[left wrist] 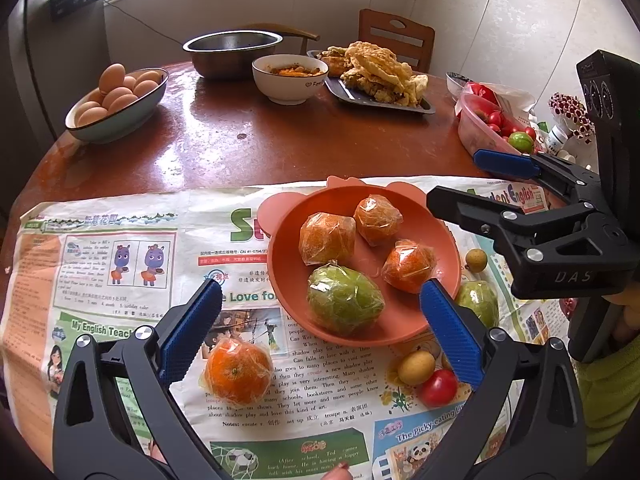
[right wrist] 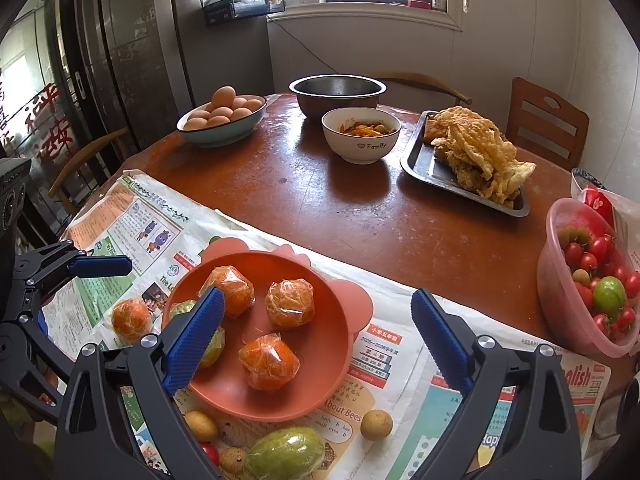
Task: Organize fruits
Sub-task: 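Withdraw both open tools back from the plate, then move both open tools toward the red tomato and large bagged green fruit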
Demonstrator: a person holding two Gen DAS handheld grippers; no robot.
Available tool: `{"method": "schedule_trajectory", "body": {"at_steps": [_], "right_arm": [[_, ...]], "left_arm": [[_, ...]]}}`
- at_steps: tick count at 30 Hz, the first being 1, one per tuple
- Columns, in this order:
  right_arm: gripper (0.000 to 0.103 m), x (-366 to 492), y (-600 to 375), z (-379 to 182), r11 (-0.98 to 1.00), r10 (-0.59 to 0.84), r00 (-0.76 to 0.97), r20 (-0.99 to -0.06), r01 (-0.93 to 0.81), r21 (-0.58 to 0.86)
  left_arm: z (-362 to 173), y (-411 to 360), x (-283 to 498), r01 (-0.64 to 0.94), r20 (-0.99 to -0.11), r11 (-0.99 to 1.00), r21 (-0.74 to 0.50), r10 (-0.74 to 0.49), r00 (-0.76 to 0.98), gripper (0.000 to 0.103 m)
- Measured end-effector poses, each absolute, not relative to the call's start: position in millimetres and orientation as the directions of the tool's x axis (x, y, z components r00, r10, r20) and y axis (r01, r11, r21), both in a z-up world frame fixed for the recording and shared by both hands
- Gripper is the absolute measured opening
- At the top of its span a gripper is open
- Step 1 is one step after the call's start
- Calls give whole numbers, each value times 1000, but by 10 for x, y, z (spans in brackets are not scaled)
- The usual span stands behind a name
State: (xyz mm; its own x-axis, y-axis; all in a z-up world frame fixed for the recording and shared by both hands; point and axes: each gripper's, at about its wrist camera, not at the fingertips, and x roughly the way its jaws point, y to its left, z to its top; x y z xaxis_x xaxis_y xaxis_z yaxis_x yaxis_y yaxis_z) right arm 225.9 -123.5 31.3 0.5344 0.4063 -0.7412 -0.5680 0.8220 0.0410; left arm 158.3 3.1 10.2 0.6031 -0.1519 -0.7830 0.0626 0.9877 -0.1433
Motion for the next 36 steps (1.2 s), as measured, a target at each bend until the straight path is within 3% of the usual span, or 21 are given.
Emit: {"method": "schedule_trajectory", "body": {"at_steps": [36], "right_arm": [[98,1654,-1563,813,843,403,624,-669,-537,7]], "left_arm": [[401,-106,1114,84,-742,987,-136,-157,652,93]]}}
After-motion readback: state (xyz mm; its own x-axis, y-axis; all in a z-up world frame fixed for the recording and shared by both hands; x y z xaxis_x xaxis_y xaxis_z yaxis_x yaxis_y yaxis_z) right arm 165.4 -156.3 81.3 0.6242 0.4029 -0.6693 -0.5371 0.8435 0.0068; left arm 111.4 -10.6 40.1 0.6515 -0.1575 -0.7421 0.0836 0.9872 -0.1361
